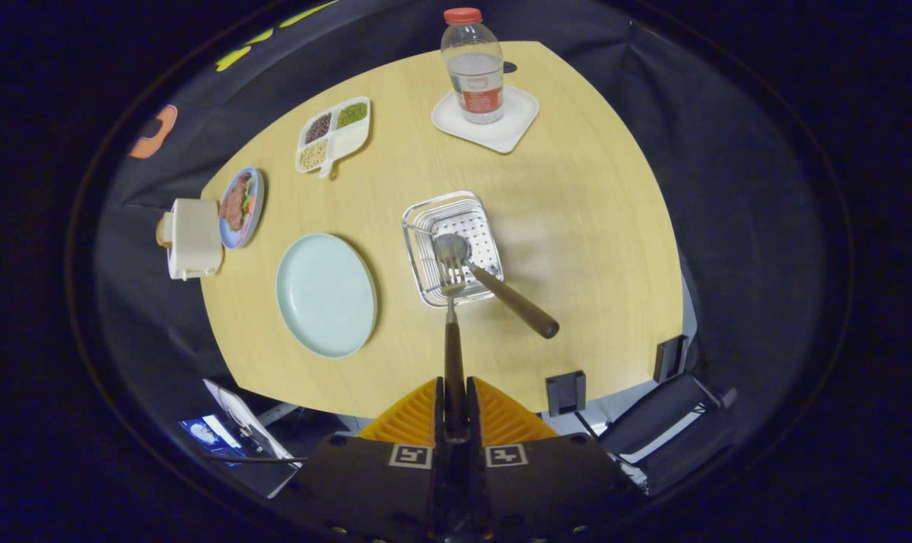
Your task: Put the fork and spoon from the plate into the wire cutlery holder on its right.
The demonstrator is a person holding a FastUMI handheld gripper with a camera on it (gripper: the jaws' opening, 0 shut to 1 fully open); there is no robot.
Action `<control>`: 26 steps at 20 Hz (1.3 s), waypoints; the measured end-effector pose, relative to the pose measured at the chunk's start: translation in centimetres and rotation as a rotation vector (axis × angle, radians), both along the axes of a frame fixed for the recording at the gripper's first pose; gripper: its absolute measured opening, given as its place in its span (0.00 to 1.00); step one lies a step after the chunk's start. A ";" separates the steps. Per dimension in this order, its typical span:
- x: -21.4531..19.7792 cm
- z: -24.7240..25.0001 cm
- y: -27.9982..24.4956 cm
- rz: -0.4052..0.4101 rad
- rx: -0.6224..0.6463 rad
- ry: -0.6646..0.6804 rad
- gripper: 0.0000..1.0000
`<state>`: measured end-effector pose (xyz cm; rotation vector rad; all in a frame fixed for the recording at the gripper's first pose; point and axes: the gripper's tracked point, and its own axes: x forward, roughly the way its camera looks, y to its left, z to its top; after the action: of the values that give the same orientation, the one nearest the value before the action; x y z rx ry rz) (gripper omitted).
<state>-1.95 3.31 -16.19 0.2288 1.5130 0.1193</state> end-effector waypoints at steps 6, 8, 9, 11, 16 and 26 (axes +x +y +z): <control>1.5 2.3 1.6 0.071 0.000 -0.153 0.92; 2.6 3.4 2.0 0.089 -0.016 -0.238 0.97; 3.0 4.0 2.2 0.095 -0.022 -0.284 0.97; 4.1 5.9 2.7 0.099 -0.024 -0.389 0.97; 6.1 13.4 3.4 0.123 -0.043 -0.752 0.97; 2.3 31.4 2.6 0.060 -0.064 -1.483 0.96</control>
<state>0.34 5.93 15.17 0.0001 0.0456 0.2195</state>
